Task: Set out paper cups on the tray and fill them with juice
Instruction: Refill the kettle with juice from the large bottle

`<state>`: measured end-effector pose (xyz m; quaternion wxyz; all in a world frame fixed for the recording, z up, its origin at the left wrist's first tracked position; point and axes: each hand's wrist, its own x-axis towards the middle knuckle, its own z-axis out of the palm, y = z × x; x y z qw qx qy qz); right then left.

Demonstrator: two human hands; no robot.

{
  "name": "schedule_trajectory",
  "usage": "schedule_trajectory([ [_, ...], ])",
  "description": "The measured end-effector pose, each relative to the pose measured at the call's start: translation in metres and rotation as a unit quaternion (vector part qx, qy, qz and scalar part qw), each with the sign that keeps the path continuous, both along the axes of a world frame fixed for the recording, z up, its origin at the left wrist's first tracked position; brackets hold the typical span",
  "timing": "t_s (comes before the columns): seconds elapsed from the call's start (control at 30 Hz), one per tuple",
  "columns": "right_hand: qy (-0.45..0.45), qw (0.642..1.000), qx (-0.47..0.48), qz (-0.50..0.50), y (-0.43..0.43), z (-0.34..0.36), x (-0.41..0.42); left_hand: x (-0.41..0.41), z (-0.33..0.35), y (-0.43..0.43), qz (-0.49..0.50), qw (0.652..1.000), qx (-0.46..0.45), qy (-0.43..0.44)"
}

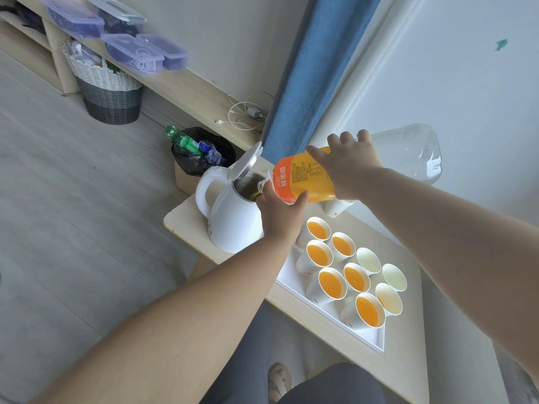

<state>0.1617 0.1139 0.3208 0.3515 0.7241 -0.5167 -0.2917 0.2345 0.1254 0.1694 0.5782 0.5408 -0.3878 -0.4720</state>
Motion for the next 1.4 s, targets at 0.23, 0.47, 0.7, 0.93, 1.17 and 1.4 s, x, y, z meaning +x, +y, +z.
schedule_trajectory([
  [0.23,0.012,1.000,0.005,0.007,0.000,0.001,0.004,0.002,0.000,0.002,-0.002,1.000,0.006,0.007],
  [0.47,0.019,1.000,0.003,0.012,-0.002,-0.002,0.006,0.005,0.002,0.004,-0.003,1.000,0.011,0.002],
  [0.7,0.016,1.000,0.009,0.006,-0.003,-0.006,0.007,0.009,0.005,0.009,-0.004,1.000,0.017,0.002],
  [0.93,-0.020,1.000,0.010,-0.006,-0.004,-0.016,-0.001,0.013,0.005,0.011,-0.012,0.999,0.025,-0.017],
  [1.17,-0.148,0.983,0.054,-0.097,0.000,-0.034,-0.012,0.023,0.003,0.009,-0.020,0.996,0.006,-0.091],
  [1.4,-0.465,0.812,0.229,-0.267,0.003,-0.068,-0.025,0.043,0.015,0.016,-0.016,0.981,-0.039,-0.189],
])
